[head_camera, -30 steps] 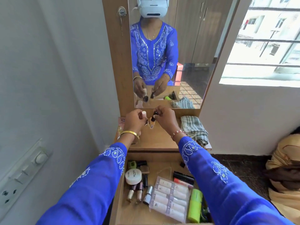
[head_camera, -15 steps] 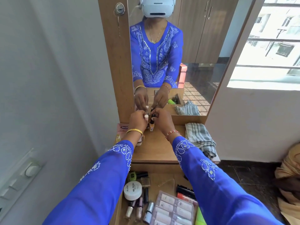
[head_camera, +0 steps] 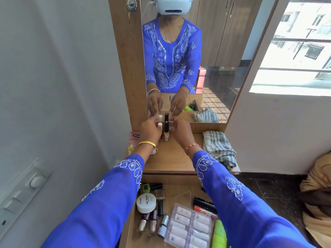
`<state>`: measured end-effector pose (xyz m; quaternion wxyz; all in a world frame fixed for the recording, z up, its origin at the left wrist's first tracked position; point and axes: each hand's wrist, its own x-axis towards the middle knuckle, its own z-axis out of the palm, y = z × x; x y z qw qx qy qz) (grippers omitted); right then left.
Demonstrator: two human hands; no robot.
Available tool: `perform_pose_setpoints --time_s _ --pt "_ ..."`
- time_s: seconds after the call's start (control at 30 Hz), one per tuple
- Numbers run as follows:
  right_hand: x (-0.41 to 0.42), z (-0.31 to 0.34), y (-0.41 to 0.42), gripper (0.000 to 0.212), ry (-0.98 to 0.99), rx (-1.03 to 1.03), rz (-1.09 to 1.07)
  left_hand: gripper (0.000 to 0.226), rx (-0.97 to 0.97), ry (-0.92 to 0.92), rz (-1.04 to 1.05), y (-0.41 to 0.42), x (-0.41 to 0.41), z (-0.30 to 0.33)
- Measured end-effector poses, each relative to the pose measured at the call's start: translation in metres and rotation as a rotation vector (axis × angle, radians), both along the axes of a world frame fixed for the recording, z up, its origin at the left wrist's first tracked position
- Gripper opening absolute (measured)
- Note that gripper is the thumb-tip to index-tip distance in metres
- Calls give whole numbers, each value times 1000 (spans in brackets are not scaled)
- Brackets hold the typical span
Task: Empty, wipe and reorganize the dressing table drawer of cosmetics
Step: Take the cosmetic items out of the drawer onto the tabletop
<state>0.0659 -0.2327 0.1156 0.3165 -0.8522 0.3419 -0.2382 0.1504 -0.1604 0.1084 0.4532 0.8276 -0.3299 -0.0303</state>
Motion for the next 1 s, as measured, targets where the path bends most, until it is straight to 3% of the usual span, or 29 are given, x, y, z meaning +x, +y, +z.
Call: perform_pose_setpoints --time_s 0.2,0.4,0.5,0.63,0.73,0.87,1.0 --pt "-41 -7 28 28 -239 3 -182 33 -250 79 54 36 -32 13" --pt "-79 -40 77 21 -295 70 -195 25 -433 90 64 83 -80 5" --pt "-93 -60 105 19 -312 176 -187 23 -428 102 45 106 -102 -14" --pt "-111 -100 136 17 -233 262 -228 24 -354 300 91 134 -113 -58" --pt "-122 -123 150 15 -60 297 -207 25 -280 395 145 155 -115 -83" --pt "-123 -125 157 12 148 114 -28 27 -196 388 204 178 -115 -101" --pt "-110 -128 165 32 298 -29 195 25 -264 457 316 183 -109 -101"
